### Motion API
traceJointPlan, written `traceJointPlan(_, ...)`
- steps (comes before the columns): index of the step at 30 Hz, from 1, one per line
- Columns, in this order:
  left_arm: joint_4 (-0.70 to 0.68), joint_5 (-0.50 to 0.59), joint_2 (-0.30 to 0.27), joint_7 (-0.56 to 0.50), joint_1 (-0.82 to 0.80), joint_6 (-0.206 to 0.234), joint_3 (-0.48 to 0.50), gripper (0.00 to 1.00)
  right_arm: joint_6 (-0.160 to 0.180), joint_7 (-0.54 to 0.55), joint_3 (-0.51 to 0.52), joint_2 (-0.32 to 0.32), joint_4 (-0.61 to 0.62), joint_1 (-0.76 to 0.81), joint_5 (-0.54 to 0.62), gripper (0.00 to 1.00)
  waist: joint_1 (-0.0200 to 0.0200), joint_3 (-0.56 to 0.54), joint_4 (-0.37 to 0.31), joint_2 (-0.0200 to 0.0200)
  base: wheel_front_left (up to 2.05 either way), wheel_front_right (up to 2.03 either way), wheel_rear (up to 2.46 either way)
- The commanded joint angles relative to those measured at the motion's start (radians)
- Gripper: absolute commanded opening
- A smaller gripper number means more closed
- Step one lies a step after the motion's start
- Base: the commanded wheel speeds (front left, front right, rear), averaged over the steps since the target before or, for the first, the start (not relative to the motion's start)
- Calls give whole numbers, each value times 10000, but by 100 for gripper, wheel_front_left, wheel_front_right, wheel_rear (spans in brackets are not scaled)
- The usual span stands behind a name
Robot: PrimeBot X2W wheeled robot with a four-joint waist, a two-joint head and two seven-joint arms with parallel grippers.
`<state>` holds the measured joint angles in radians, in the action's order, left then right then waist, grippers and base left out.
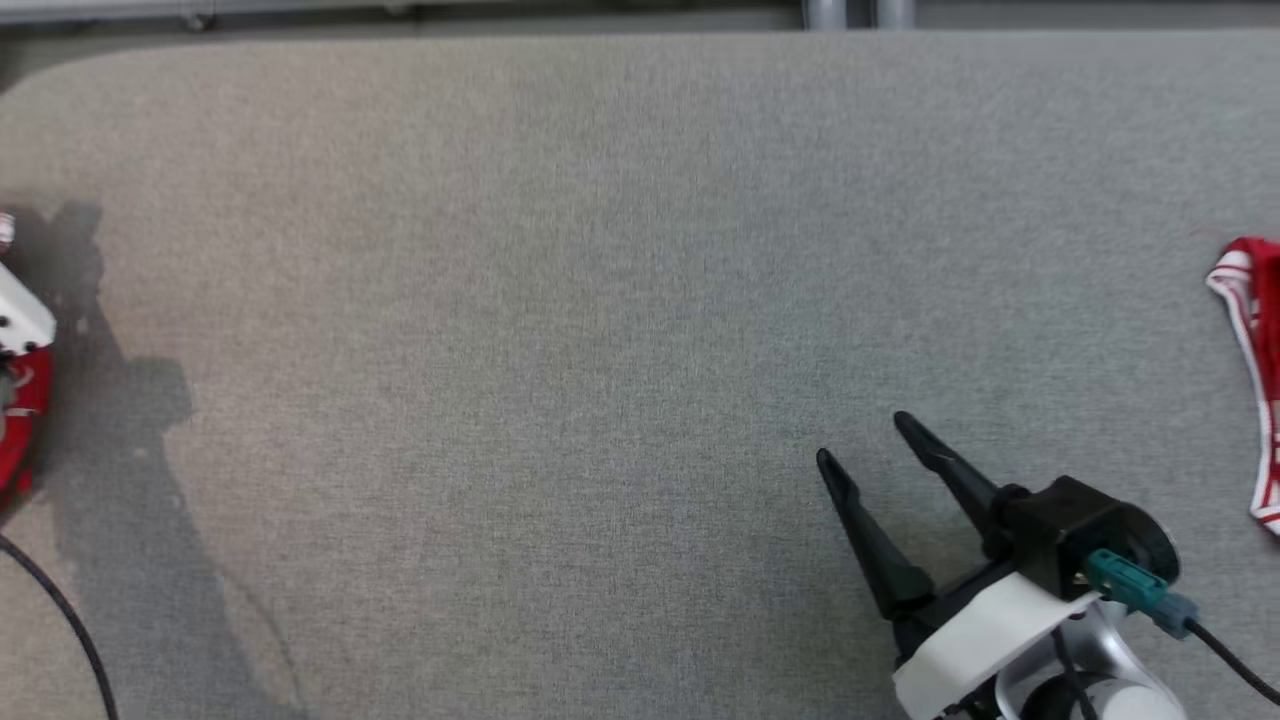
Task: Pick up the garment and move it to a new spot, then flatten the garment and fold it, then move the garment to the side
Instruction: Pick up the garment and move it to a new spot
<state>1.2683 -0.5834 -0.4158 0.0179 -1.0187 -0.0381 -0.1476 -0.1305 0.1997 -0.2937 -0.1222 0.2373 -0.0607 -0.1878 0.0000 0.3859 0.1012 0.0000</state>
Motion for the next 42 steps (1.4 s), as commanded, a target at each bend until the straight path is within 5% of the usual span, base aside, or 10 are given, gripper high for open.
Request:
traceJointPlan(1,28,75,-241,178,-189,-163,-56,0,-6,-217,-100,82,-249,-119,-167,100,0,-620,-71,0,0,0,0)
traceJointPlan(9,-345,243,-969,401,-1155,-879,-568,0,-6,-1179,-112,454,-1654,-154,-627,100,0,-2459,-408,0,0,0,0)
traceJointPlan(16,-1825,32,112,444,-1298,-925,-1444,0,-6,-1646,269,628,-2354,312,-751,100,0,-4014,-950,0,0,0,0)
traceJointPlan(26,-5885,-618,1365,-292,-168,-899,-2281,0,-6,-1689,539,688,-2209,514,-583,100,0,-4312,-2015,0,0,0,0)
traceJointPlan(35,-9548,-787,1601,-1496,2541,185,-2848,0,-6,-1692,484,691,-2064,335,-655,100,0,-3782,-3354,0,0,0,0)
traceJointPlan(42,-10125,-1230,1886,-1142,5600,1001,-3029,0,-6,-1779,267,695,-2251,247,-800,100,0,-3417,-3894,0,0,0,0)
